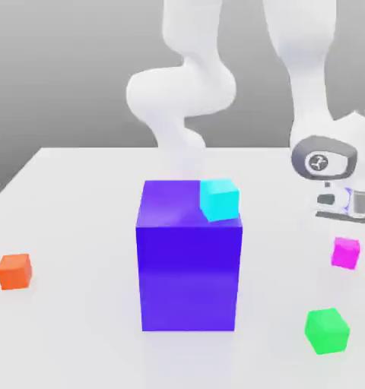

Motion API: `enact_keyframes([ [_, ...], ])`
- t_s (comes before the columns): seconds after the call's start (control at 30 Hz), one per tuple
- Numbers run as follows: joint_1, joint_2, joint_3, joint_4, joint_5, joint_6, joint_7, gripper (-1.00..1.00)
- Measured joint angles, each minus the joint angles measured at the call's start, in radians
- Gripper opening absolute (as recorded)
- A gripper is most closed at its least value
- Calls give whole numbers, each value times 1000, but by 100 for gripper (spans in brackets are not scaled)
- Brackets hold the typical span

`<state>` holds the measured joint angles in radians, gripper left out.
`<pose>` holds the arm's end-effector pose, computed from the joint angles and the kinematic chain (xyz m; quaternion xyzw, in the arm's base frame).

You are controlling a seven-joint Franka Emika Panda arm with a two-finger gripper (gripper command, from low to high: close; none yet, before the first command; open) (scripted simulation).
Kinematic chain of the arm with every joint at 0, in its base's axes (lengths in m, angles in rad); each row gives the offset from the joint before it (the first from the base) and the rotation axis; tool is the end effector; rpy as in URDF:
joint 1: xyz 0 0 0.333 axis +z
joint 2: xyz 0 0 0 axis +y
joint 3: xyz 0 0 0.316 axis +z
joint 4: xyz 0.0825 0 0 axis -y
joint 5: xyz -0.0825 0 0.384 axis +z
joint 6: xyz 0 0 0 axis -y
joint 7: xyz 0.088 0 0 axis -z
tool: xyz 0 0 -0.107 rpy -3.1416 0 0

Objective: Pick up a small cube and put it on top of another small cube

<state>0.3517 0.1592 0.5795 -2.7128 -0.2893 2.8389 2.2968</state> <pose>0.2182 0.3360 0.1854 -0.8538 0.5205 0.0007 0.0023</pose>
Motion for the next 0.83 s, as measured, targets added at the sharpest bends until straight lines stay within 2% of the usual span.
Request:
enact_keyframes([
  [0.13, -69, -33, 5, 34, 89, -59, -143, -100],
  [0.53, -277, -38, -95, 201, 176, -220, -500, -100],
  [0.7, -240, 112, -182, 226, 30, -111, -416, -100],
  [0.73, -227, 135, -199, 228, 7, -92, -400, 100],
  [0.83, -227, 135, -199, 228, 7, -92, -400, 100],
])
